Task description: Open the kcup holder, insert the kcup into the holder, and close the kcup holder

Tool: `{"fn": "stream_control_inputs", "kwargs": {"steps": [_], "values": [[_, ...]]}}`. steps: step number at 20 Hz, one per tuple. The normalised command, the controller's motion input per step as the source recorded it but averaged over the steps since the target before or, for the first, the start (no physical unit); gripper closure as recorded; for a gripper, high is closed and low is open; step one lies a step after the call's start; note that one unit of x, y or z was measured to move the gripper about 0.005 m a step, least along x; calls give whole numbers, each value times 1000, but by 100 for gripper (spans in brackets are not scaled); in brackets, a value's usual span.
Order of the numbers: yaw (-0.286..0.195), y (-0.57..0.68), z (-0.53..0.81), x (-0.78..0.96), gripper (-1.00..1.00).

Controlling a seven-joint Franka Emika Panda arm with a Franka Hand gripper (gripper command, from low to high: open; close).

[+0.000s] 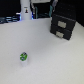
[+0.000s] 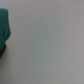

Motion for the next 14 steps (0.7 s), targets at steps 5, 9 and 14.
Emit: {"fn": "stream_control_inputs", "kwargs": {"steps": [5,9,14], "values": [[-158,571,3,-550,-100],[-172,609,6,-465,-100],[-183,615,0,-423,-100]]}}
